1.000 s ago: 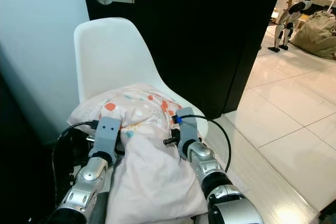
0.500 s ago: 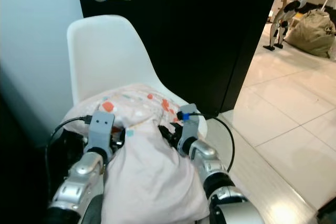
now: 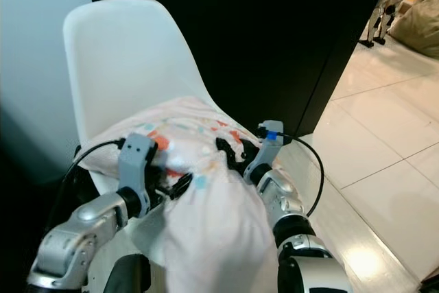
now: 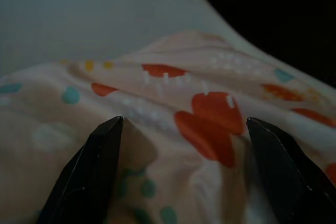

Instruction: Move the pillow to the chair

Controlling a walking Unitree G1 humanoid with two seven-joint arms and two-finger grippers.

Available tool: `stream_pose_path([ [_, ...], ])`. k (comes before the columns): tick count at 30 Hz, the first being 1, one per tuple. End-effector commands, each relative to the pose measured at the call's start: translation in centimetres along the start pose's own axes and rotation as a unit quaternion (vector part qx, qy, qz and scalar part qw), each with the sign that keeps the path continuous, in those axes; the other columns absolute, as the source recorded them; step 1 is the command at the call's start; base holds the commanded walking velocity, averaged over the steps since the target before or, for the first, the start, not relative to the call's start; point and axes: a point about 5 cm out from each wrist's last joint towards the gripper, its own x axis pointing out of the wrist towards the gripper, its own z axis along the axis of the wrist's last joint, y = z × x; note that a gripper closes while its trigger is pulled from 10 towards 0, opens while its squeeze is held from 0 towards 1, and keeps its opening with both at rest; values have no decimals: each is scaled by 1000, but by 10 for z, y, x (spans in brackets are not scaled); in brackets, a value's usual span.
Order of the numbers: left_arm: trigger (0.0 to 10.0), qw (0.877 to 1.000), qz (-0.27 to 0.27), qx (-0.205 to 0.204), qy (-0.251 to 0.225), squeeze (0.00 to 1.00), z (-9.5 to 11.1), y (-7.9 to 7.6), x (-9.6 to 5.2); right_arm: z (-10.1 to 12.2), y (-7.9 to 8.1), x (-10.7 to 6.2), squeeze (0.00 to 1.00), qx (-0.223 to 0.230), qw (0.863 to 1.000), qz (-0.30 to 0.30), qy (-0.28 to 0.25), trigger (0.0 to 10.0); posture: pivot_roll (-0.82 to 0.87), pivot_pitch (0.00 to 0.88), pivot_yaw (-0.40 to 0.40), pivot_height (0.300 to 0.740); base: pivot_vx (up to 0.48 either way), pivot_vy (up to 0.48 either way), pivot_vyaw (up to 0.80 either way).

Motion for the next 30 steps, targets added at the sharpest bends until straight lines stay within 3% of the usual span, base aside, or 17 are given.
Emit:
stream_pose_path([
  [1, 10000, 1000, -9, -11, -12, 1000, 6, -2, -3, 0, -5, -2, 1000, 7, 1000, -13, 0, 10000, 163, 11, -137, 505, 0, 0, 0],
  [6, 10000, 999, 35, 4, 18, 1000, -3, 10, -4, -7, -3, -3, 1000, -8, 1000, -7, 23, 10000, 162, 13, -137, 505, 0, 0, 0],
  [7, 10000, 998, 52, 6, 28, 184, -7, 14, -4, -9, -2, -3, 1000, -12, 999, -3, 31, 10000, 163, 14, -139, 505, 0, 0, 0],
  [8, 10000, 997, 60, 4, 37, 184, -8, 16, -6, -11, -1, -3, 1000, -13, 999, 0, 35, 10000, 163, 15, -138, 505, 0, 0, 0],
  [9, 10000, 996, 69, 7, 49, 0, -10, 18, -7, -13, 0, -3, 1000, -13, 999, 1, 38, 10000, 162, 15, -138, 505, 0, 0, 0],
  [14, 10000, 987, 109, 40, 109, 0, -21, 28, -15, -18, 1, -4, 1000, -16, 999, 4, 52, 10000, 162, 18, -139, 505, 0, 0, 0],
  [18, 10000, 961, 160, 128, 185, 0, -28, 46, -34, -20, -1, -6, 1000, -20, 998, 3, 60, 10000, 170, 23, -146, 505, 0, 0, 0],
  [19, 10000, 961, 160, 128, 185, 0, -28, 46, -34, -20, -1, -6, 1000, -20, 998, 3, 60, 10000, 170, 23, -146, 505, 0, 0, 0],
  [21, 10000, 945, 183, 181, 201, 0, -23, 55, -44, -21, -2, -7, 1000, -22, 998, 1, 63, 10000, 177, 25, -151, 505, 0, 0, 0],
  [23, 10000, 945, 183, 181, 201, 0, -23, 55, -44, -21, -2, -7, 1000, -22, 998, 1, 63, 10000, 177, 25, -151, 505, 0, 0, 0],
  [24, 10000, 941, 189, 203, 195, 0, -14, 58, -50, -21, -2, -6, 1000, -22, 998, 2, 66, 10000, 183, 26, -154, 505, 0, 0, 0],
  [26, 10000, 940, 186, 215, 186, 0, -5, 59, -54, -22, -1, -6, 1000, -22, 997, 4, 68, 10000, 186, 26, -157, 505, 0, 0, 0],
  [27, 10000, 955, 146, 212, 147, 0, 18, 50, -62, -24, 1, -5, 1000, -21, 997, 10, 74, 10000, 192, 27, -159, 505, 0, 0, 0],
  [28, 10000, 955, 146, 212, 147, 0, 18, 50, -62, -24, 1, -5, 1000, -21, 997, 10, 74, 10000, 192, 27, -159, 505, 0, 0, 0],
  [30, 10000, 970, 99, 196, 105, 0, 36, 40, -68, -25, 2, -5, 1000, -20, 997, 14, 77, 10000, 192, 27, -159, 505, 0, 0, 0],
])
